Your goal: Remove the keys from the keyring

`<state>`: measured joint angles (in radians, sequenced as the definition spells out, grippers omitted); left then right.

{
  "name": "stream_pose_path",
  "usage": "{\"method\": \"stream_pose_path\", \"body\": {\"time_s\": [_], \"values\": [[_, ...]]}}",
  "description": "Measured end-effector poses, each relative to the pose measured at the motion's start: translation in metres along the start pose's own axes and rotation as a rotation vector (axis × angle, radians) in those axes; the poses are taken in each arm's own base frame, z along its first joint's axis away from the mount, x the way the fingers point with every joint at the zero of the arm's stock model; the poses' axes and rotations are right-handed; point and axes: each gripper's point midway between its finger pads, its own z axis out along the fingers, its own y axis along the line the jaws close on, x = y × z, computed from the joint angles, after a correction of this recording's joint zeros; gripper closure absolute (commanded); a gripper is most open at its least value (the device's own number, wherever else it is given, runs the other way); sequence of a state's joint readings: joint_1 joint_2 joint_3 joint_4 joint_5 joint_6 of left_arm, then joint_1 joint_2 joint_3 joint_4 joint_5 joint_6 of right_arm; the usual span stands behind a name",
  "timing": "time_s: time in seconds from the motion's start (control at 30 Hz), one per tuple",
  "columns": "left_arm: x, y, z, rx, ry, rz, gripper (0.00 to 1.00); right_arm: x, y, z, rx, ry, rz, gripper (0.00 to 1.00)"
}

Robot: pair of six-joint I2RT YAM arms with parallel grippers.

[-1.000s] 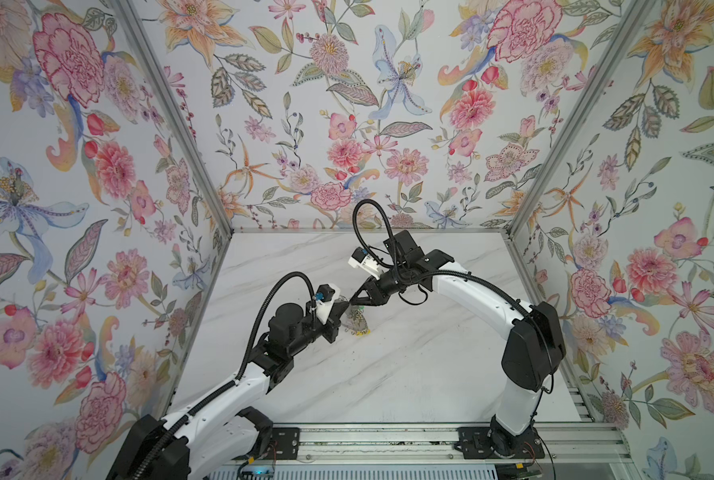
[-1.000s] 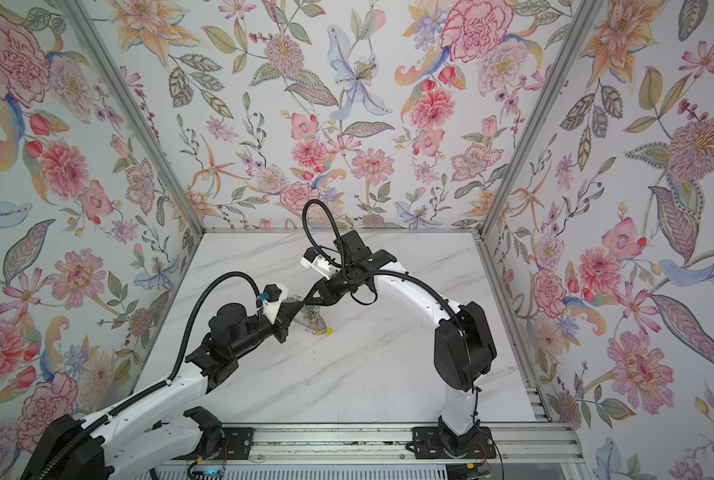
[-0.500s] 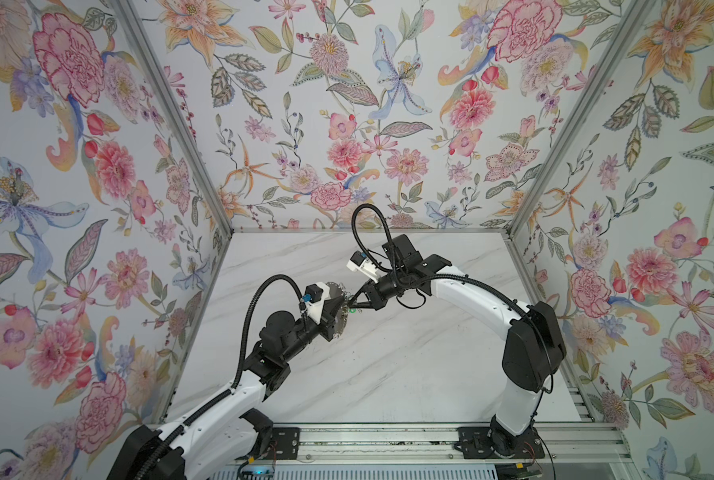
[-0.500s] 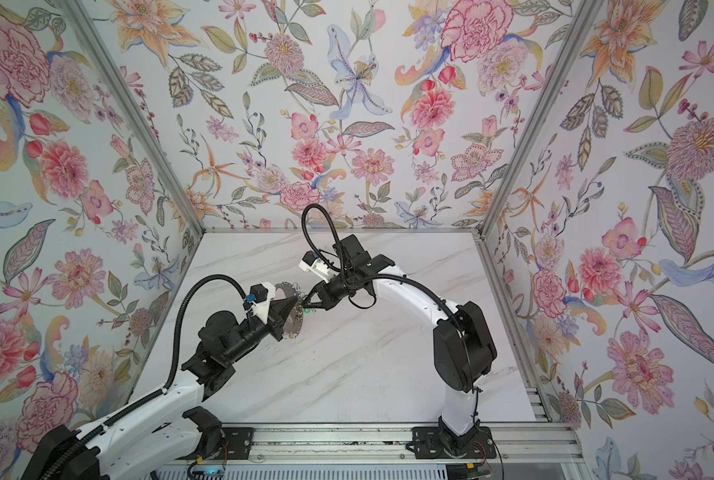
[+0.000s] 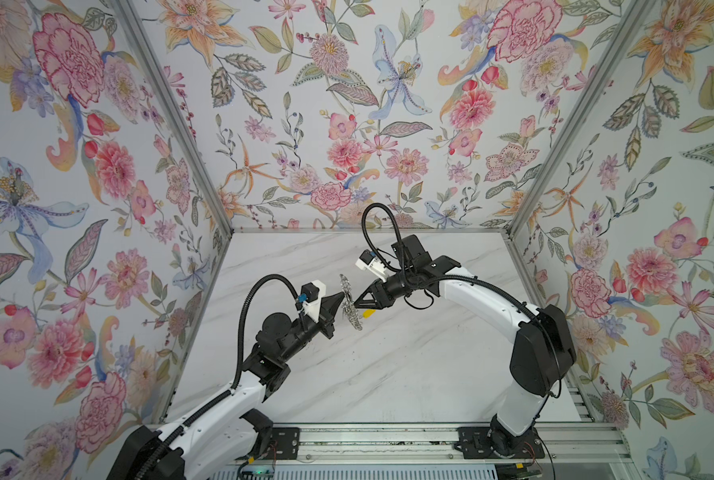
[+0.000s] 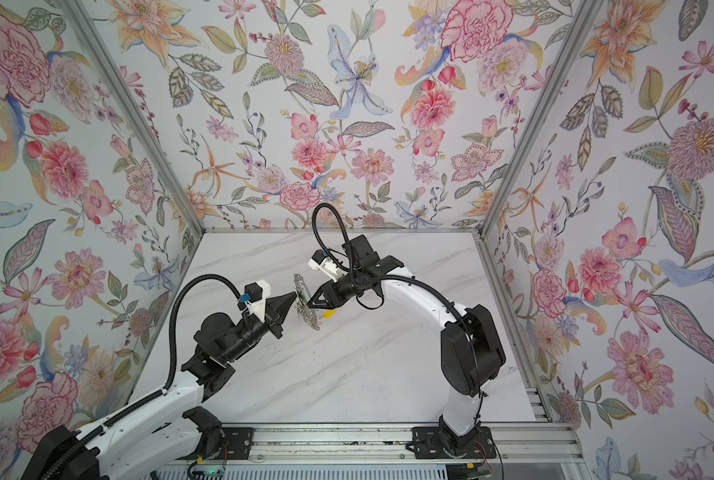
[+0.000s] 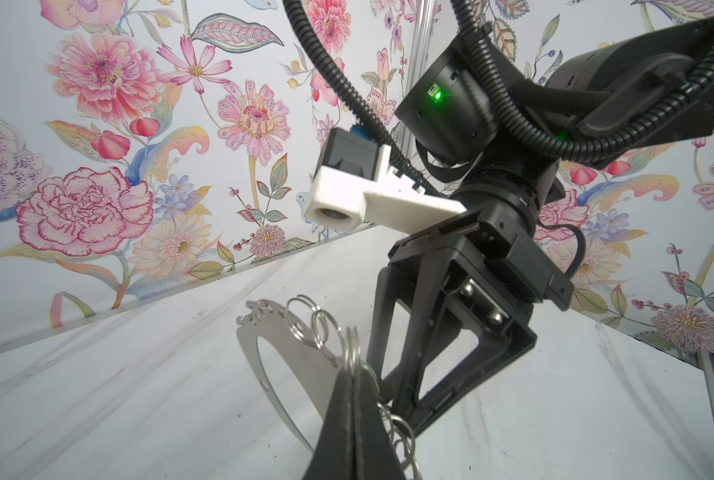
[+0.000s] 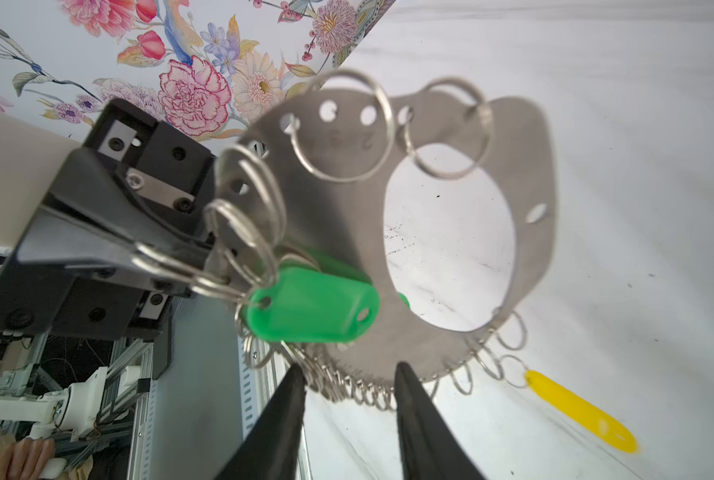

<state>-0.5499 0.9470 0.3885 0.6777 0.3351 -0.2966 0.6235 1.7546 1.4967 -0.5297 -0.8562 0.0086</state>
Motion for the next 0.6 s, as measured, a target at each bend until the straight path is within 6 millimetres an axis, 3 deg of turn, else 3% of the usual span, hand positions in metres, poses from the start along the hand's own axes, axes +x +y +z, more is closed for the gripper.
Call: {"method": "stream_pose_path", "body": {"time_s": [0.13, 0.23, 0.33, 0.53, 0.6], "values": [[0.009, -0.004, 0.002, 0.026, 0.030, -0.002, 1.00, -0.020, 0.016, -0.035, 0.025, -0.086, -0.083, 0.62], [0.015, -0.006, 0.004, 0.052, 0.056, -0.004, 1.00, -0.033, 0.038, -0.048, 0.000, -0.136, -0.162, 0.62], [0.017, -0.009, 0.005, 0.085, 0.068, -0.010, 1.00, -0.040, 0.051, -0.046, -0.035, -0.153, -0.212, 0.62], [0.004, -0.016, 0.004, 0.160, 0.031, -0.029, 1.00, -0.038, 0.051, -0.031, -0.073, -0.135, -0.224, 0.63], [0.001, -0.020, 0.004, 0.191, 0.019, -0.044, 1.00, -0.038, 0.052, -0.029, -0.080, -0.135, -0.229, 0.68]]}}
